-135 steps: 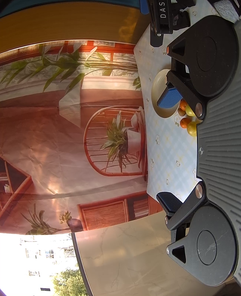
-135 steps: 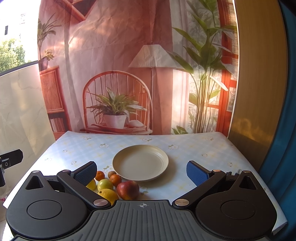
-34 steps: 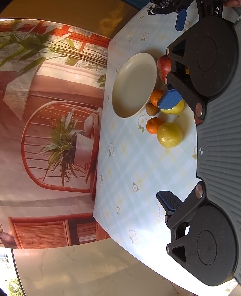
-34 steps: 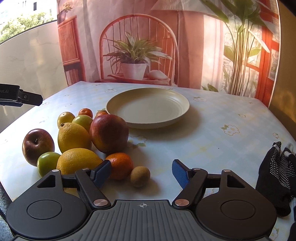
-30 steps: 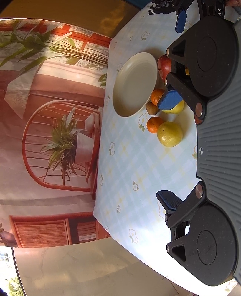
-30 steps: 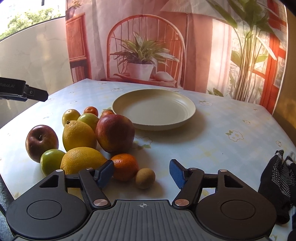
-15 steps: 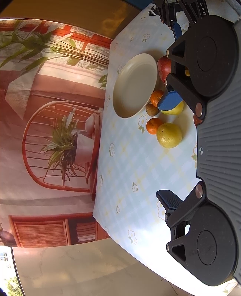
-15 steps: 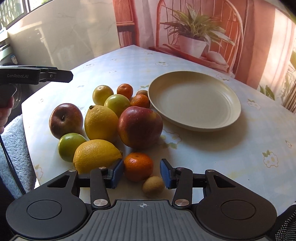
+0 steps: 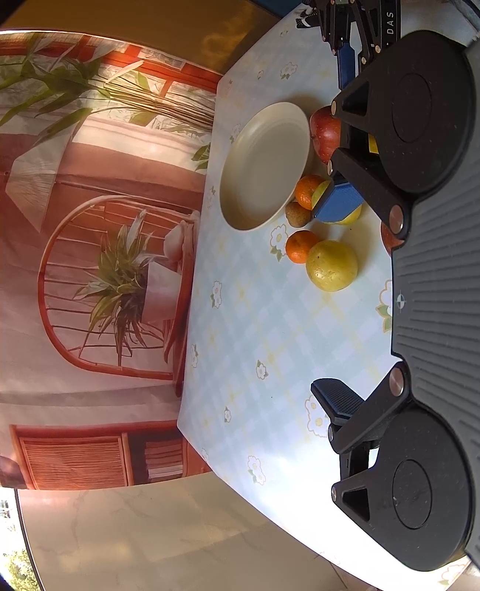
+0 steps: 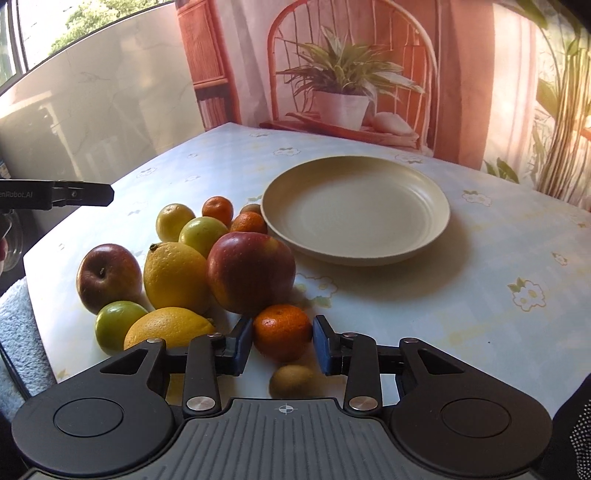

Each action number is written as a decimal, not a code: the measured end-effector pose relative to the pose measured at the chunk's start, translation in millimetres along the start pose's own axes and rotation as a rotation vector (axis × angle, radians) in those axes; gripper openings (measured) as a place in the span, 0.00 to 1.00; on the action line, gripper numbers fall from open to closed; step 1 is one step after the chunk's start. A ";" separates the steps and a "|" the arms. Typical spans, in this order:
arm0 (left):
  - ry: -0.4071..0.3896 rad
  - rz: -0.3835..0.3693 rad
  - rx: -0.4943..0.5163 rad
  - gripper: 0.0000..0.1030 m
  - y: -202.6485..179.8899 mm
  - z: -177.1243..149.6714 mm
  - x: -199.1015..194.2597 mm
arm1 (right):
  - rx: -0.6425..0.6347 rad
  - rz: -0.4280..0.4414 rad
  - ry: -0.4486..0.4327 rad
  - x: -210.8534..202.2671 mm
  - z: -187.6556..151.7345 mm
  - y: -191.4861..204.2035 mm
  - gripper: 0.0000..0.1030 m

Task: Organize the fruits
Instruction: 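Close the right gripper around a small orange in front of the pile, then lower the left gripper onto the yellow grapefruit and close it, then carry the orange onto the plate with the right gripper while the left places the grapefruit, then open both grippers and pull them back toward the fruit pile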

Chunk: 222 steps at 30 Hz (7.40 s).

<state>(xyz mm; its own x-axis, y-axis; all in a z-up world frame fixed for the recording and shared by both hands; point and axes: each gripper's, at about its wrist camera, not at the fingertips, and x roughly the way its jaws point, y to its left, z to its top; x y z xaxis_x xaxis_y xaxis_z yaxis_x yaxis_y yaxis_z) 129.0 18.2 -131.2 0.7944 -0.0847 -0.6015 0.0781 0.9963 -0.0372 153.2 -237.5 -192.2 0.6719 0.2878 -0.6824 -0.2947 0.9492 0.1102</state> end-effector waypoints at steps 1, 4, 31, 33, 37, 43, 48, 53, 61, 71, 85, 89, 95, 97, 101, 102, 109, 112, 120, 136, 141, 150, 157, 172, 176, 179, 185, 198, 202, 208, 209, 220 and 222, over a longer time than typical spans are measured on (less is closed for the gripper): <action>0.002 0.000 -0.001 0.90 -0.2 0.0 0.3 | -0.007 -0.040 -0.029 0.6 -2.9 1.1 0.31; 0.007 -0.002 -0.003 0.90 -0.6 -0.3 1.7 | 0.004 -0.104 -0.095 4.6 -11.3 -1.7 0.32; 0.127 -0.092 0.043 0.77 -7.4 13.1 62.7 | 0.102 -0.092 -0.197 5.4 -30.1 -15.1 0.33; 0.139 -0.101 0.041 0.72 -7.2 12.8 70.4 | 0.109 -0.087 -0.197 5.4 -30.1 -15.7 0.33; 0.159 -0.096 0.042 0.67 -8.4 11.4 81.5 | 0.118 -0.084 -0.197 6.6 -30.1 -16.5 0.33; 0.189 -0.118 0.045 0.67 -8.2 6.9 94.1 | 0.125 -0.077 -0.198 7.7 -30.6 -19.4 0.33; 0.206 -0.099 0.040 0.77 -6.7 4.5 99.9 | 0.128 -0.075 -0.199 8.4 -30.9 -19.6 0.33; 0.202 -0.076 0.047 0.84 -5.5 5.2 101.7 | 0.128 -0.075 -0.199 8.6 -31.1 -19.5 0.33; 0.159 -0.056 0.104 0.84 -12.5 3.4 98.5 | 0.128 -0.076 -0.199 8.9 -31.4 -19.4 0.33; 0.130 -0.043 0.148 0.83 -18.4 1.8 95.0 | 0.128 -0.075 -0.198 9.0 -31.4 -19.4 0.33; 0.144 -0.110 0.006 0.76 -3.6 3.7 95.4 | 0.129 -0.075 -0.198 9.1 -31.7 -19.4 0.33; 0.172 -0.110 0.025 0.78 -5.2 2.7 96.8 | 0.129 -0.075 -0.198 9.3 -31.7 -19.3 0.33; 0.174 -0.091 0.050 0.80 -6.9 1.9 96.2 | 0.129 -0.075 -0.198 9.5 -31.7 -19.5 0.33; 0.166 -0.098 0.057 0.80 -7.2 1.9 94.5 | 0.129 -0.074 -0.197 9.7 -31.6 -19.6 0.33; 0.165 -0.108 0.086 0.65 -11.7 1.9 92.1 | 0.127 -0.075 -0.195 11.1 -32.2 -18.7 0.33; 0.166 -0.122 0.095 0.57 -13.2 2.0 91.4 | 0.128 -0.074 -0.196 11.0 -32.2 -18.7 0.33; 0.179 -0.127 0.133 0.47 -21.1 2.8 88.4 | 0.124 -0.069 -0.188 13.3 -31.9 -17.8 0.33; 0.171 -0.113 0.134 0.47 -18.4 3.2 86.1 | 0.103 -0.075 -0.179 17.0 -30.7 -14.2 0.34; 0.122 -0.115 0.133 0.47 -14.5 14.0 74.1 | 0.099 -0.077 -0.162 19.7 -29.2 -12.0 0.33; 0.027 -0.190 0.150 0.47 -41.5 66.8 71.8 | 0.138 -0.080 -0.225 -7.0 6.9 -44.8 0.33; 0.009 -0.190 0.181 0.47 -62.3 85.2 93.3 | 0.109 -0.101 -0.216 3.8 36.4 -63.4 0.33; 0.042 -0.229 0.210 0.47 -93.4 108.2 153.5 | 0.063 -0.133 -0.139 67.7 89.0 -94.2 0.33; 0.121 -0.247 0.233 0.47 -106.4 101.3 194.2 | 0.048 -0.137 -0.088 110.3 107.7 -103.3 0.33; 0.157 -0.262 0.212 0.48 -108.9 99.6 216.3 | 0.051 -0.163 -0.053 126.5 106.6 -109.1 0.34; 0.141 -0.263 0.188 0.50 -104.7 104.0 207.7 | 0.068 -0.168 -0.064 116.0 103.2 -108.9 0.35; 0.125 -0.252 0.167 0.53 -99.2 107.6 194.4 | 0.099 -0.166 -0.087 102.7 100.4 -108.4 0.36; 0.065 -0.214 0.156 0.57 -82.9 110.2 152.9 | 0.171 -0.193 -0.138 71.2 93.1 -99.3 0.41; 0.036 -0.099 0.173 0.57 -33.1 77.7 60.9 | 0.280 -0.205 -0.209 18.8 62.1 -40.0 0.41; 0.042 -0.097 0.159 0.57 -23.3 65.2 46.0 | 0.271 -0.202 -0.217 10.7 50.8 -15.4 0.41; 0.053 -0.117 0.145 0.57 -21.3 46.7 33.0 | 0.276 -0.197 -0.209 5.1 31.3 7.2 0.41; 0.056 -0.121 0.144 0.57 -21.9 44.2 31.8 | 0.275 -0.197 -0.204 5.2 29.8 8.7 0.41; 0.081 -0.111 0.116 0.57 -25.5 33.3 32.8 | 0.202 -0.180 -0.172 6.1 29.7 25.8 0.42; 0.088 -0.109 0.105 0.57 -23.2 33.1 33.3 | 0.200 -0.167 -0.178 4.6 31.0 26.0 0.42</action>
<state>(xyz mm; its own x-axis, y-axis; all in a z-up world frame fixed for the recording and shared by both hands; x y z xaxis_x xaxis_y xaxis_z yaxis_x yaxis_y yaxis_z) 173.5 -8.3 -123.9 0.7220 -0.1857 -0.6665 0.2271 0.9735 -0.0252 169.6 -207.6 -170.0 0.8135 0.1266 -0.5677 -0.0422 0.9863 0.1594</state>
